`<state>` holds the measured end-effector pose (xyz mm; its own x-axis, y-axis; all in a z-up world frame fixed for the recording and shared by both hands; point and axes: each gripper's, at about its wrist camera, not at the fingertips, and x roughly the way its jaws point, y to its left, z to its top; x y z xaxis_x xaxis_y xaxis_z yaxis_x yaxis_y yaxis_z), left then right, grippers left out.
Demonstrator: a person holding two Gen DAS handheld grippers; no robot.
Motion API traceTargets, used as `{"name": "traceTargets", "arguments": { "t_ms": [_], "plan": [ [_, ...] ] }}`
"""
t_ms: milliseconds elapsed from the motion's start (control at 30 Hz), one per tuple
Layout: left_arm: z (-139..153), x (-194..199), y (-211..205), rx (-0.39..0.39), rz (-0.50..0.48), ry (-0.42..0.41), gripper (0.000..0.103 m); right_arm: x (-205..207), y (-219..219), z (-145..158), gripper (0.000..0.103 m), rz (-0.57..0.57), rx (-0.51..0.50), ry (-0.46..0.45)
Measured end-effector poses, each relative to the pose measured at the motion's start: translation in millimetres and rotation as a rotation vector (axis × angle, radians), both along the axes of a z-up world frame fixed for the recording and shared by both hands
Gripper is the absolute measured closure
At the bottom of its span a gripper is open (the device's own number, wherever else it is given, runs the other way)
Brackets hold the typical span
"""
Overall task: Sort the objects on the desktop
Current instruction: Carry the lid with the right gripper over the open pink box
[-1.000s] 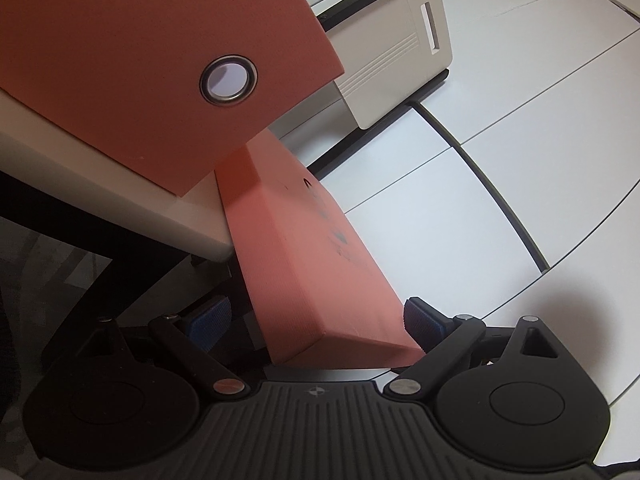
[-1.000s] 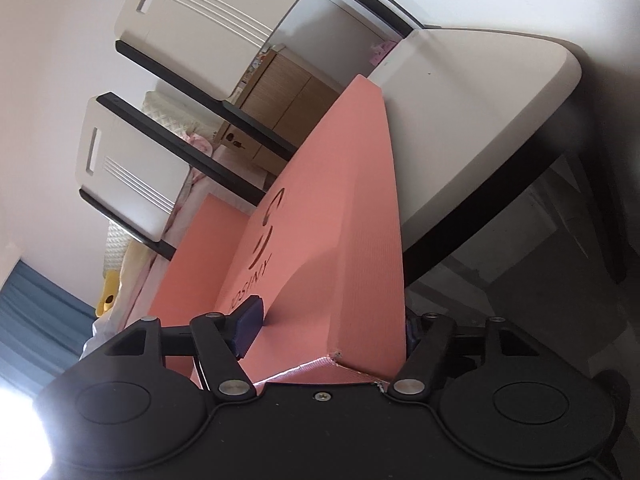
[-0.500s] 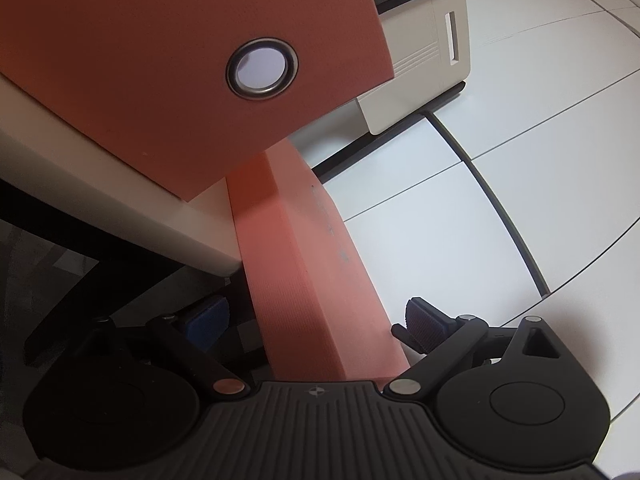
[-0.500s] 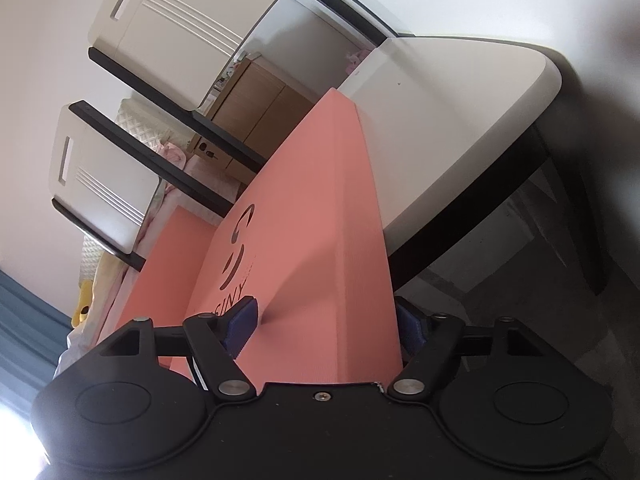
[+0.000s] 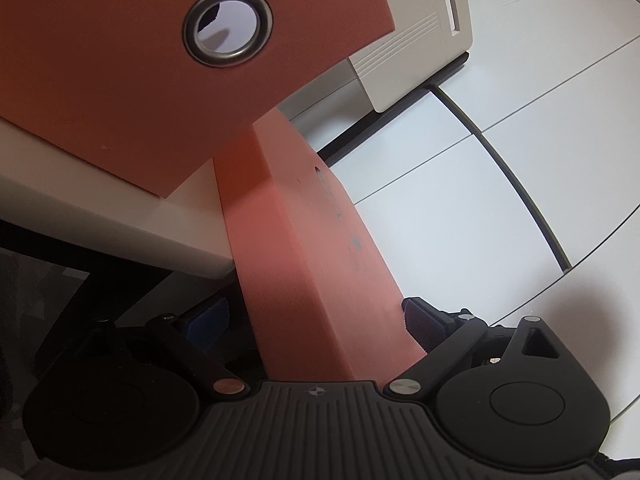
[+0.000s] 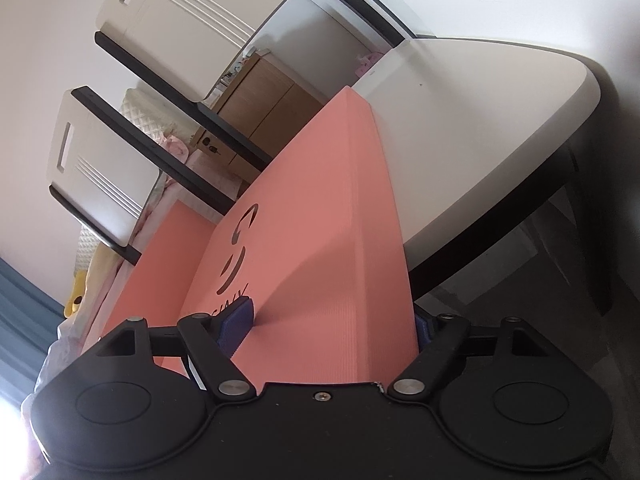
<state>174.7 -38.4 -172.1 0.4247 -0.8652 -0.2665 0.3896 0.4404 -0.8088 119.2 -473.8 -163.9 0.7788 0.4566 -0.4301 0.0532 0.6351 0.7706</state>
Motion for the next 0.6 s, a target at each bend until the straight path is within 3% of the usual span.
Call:
{"name": "traceTargets", "arguments": {
  "t_ms": [200,433,600],
  "plan": [
    [-0.4,-7.5,-4.4,0.039,-0.027,-0.012,0.025,-5.1,4.7,1.2,0.03,0.054,0.012,0.001],
    [-4.4,-25.4,11.8,0.032,-0.009,-0.007,0.026,-18.4,5.1,0.3,0.03,0.109,0.03,0.004],
    [-5.3,-19.6,18.8,0.006,0.015,0.006,0.019,-18.4,1.9,2.6,0.027,0.082,0.005,-0.024]
  ]
}}
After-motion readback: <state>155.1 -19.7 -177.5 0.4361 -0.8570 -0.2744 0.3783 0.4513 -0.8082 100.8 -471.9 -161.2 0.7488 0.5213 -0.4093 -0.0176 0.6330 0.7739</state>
